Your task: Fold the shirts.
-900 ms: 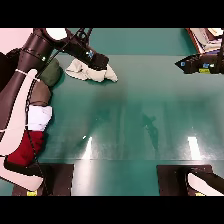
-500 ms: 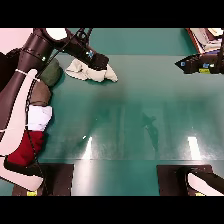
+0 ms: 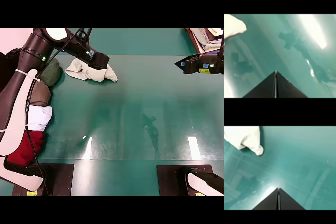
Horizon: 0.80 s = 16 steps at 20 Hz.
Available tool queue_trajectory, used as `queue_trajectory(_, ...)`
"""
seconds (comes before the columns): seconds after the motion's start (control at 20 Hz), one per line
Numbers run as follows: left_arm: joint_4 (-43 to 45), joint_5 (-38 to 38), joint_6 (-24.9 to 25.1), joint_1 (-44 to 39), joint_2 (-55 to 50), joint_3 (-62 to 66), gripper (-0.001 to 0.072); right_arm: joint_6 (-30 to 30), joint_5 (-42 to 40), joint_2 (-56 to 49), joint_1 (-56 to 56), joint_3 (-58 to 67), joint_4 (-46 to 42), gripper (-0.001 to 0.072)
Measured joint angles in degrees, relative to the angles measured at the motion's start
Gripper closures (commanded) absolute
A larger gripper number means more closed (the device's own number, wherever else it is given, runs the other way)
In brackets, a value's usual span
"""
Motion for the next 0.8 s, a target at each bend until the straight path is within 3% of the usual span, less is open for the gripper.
queue_trajectory(0.15,3.76,3.52,0.0,-0.04,0.0,0.0,0.068,0.02,0.22,0.0,0.0,0.0,0.0,0.0694)
queue_trajectory(0.2,5.16,4.55,0.04,-0.04,0.0,0.0,0.0446,0.0,0.31,0.0,0.0,0.0,0.02,0.0695)
queue_trajectory(0.25,6.6,5.35,0.04,-0.02,-0.04,0.0,-0.0013,0.0,0.42,0.0,0.0,0.0,0.02,0.0695)
queue_trajectory(0.35,10.71,7.48,-0.85,0.02,-0.57,-0.02,0.0006,0.02,0.52,0.0,0.0,0.0,0.04,0.0695)
queue_trajectory(0.55,19.93,11.96,-8.02,3.19,-4.98,-0.11,0.0006,0.02,0.81,0.0,0.0,0.0,0.37,0.0694)
queue_trajectory(0.8,15.56,18.03,-14.53,10.62,-14.21,-0.13,0.0012,0.02,3.23,0.0,0.0,0.0,0.48,0.0694)
